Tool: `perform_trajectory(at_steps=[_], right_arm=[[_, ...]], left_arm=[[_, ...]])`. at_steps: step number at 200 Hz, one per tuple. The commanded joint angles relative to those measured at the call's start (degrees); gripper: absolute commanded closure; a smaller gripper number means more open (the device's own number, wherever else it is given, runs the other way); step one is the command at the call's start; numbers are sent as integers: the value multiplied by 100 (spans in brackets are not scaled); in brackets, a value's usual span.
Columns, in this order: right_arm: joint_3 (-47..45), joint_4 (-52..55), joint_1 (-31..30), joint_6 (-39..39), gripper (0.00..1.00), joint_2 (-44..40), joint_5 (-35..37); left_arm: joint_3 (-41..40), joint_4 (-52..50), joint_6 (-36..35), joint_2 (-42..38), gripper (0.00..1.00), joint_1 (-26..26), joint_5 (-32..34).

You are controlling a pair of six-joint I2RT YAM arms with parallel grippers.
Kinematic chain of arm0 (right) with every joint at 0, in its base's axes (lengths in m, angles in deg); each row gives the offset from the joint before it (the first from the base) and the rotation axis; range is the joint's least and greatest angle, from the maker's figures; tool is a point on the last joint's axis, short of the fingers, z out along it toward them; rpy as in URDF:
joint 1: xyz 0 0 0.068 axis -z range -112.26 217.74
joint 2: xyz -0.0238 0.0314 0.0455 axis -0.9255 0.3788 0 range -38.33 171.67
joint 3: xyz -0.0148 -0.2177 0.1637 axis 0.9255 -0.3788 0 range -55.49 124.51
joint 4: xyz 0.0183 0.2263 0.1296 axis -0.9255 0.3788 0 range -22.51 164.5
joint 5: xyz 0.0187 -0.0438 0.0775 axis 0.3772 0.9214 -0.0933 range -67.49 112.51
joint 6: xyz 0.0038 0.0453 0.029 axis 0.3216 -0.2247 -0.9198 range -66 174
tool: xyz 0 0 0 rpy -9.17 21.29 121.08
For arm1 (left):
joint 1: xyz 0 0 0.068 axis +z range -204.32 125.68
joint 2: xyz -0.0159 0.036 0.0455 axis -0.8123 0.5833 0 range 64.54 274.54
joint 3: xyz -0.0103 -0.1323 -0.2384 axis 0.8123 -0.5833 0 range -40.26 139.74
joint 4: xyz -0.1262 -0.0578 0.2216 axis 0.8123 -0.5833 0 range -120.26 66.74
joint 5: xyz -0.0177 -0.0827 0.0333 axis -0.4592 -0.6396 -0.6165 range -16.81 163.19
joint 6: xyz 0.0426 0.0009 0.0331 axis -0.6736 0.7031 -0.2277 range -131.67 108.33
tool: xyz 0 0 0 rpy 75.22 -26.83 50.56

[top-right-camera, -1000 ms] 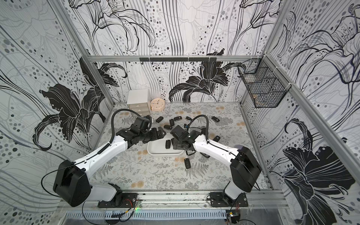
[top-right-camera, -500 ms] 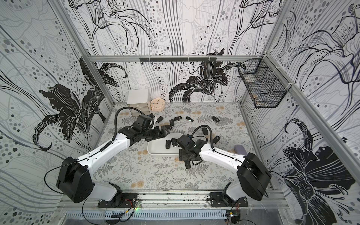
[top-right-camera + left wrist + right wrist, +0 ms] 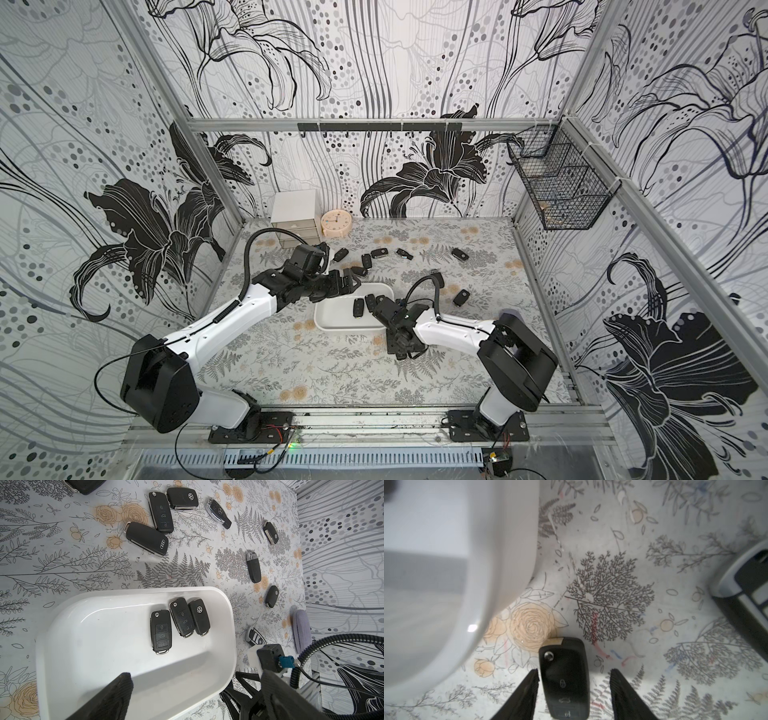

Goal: Place the car key into the storage box
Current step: Pick up the car key from the center of the board.

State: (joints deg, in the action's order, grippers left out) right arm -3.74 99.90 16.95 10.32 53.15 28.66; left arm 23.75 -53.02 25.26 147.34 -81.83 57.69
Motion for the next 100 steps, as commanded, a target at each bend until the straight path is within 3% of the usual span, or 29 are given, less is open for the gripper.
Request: perform_trajectory(at_steps=[1,19,74,100], right_arm=[[-55,-44,-69,17,44,138,-54],[-50,-50,-107,-13,45,236,-53],[-5,178,-146,-103,67,97,242],[120,499,-147,-122,69,-139,541]], left_arm=[[162,31,-101,-46,1,-18,84],[191,29,-104,-19,1,-18,74],[252,14,-119,18,1,-18,142],[256,14,-91,5,1,-18,311]])
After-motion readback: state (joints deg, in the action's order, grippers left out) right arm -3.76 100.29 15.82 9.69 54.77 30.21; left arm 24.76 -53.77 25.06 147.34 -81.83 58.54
